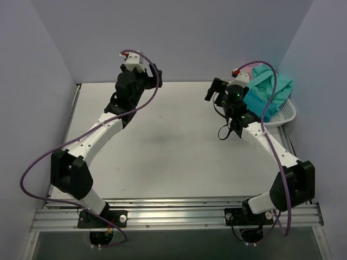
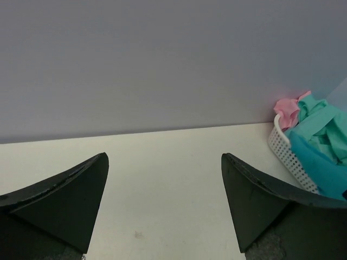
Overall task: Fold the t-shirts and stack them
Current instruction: Grab crumpled tshirt from bin with the right arm, then move the tshirt to the center of the board, then flatten out the tshirt
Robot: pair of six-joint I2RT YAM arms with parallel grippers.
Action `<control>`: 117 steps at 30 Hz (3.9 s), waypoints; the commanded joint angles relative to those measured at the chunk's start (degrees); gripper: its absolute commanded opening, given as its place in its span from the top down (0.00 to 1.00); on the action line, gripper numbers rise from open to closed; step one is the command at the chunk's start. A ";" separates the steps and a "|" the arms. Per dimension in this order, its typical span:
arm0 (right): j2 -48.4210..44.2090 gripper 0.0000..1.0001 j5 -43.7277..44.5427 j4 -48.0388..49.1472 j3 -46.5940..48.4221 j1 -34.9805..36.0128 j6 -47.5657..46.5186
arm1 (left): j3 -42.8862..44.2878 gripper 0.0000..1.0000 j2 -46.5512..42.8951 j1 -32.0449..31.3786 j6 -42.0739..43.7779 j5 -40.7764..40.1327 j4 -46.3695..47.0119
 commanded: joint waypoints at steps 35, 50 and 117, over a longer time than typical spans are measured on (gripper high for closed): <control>25.36 1.00 -15.80 -1.57 3.83 -22.32 8.65 | 25.89 0.06 32.27 -5.63 -3.08 10.50 -18.09; 13.86 1.00 2.55 -7.01 11.62 -14.68 5.23 | 22.21 0.06 29.20 -5.63 -3.61 8.83 -14.85; 28.44 0.00 14.16 -10.97 10.86 11.96 9.27 | -31.06 0.15 7.74 19.95 -48.43 -13.94 -10.11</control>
